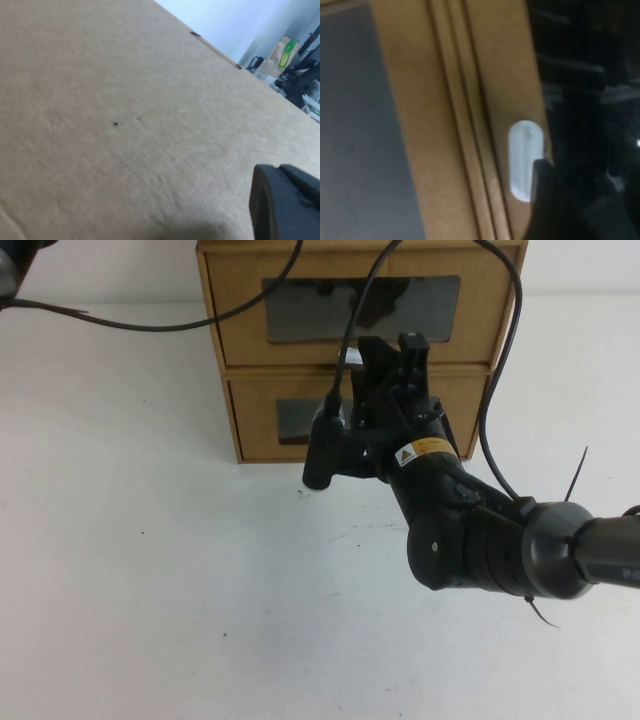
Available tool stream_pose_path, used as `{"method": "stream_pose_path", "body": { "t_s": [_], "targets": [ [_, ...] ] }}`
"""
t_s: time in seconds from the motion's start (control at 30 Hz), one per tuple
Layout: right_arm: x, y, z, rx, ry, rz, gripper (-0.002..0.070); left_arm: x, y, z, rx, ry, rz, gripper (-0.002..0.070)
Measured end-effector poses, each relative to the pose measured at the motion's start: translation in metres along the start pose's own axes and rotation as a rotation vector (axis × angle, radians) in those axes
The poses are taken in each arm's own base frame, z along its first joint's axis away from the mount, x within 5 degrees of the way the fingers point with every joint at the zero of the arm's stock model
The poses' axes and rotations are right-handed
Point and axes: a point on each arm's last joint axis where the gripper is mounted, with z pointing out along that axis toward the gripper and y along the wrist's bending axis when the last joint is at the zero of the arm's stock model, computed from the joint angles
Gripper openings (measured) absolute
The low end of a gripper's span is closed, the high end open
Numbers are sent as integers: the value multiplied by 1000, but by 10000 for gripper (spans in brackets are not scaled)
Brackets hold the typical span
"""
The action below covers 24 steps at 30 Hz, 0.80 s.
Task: Open the shoe box
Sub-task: 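Pull the top drawer of the cardboard box fully open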
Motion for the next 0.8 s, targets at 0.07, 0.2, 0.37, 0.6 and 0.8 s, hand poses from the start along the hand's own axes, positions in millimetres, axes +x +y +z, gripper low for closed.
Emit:
{"method": "stream_pose_path", "body": {
  "t_s": [0.07, 0.2, 0.37, 0.6, 0.8],
  "targets": [
    [-1, 1, 0, -6, -7, -4, 260, 0, 0, 0, 0, 0, 0, -6],
    [-3, 2, 0, -25, -28, -18, 225, 0, 0, 0, 0, 0, 0, -6],
    [-3, 8, 1, -46, -43, -35, 215, 0, 0, 0, 0, 0, 0, -6],
    [4, 15, 6, -61, -52, -71, 215, 0, 0, 0, 0, 0, 1, -6],
    [6, 17, 8, -49, -54, -85, 215, 0, 0, 0, 0, 0, 1, -6]
  ]
}}
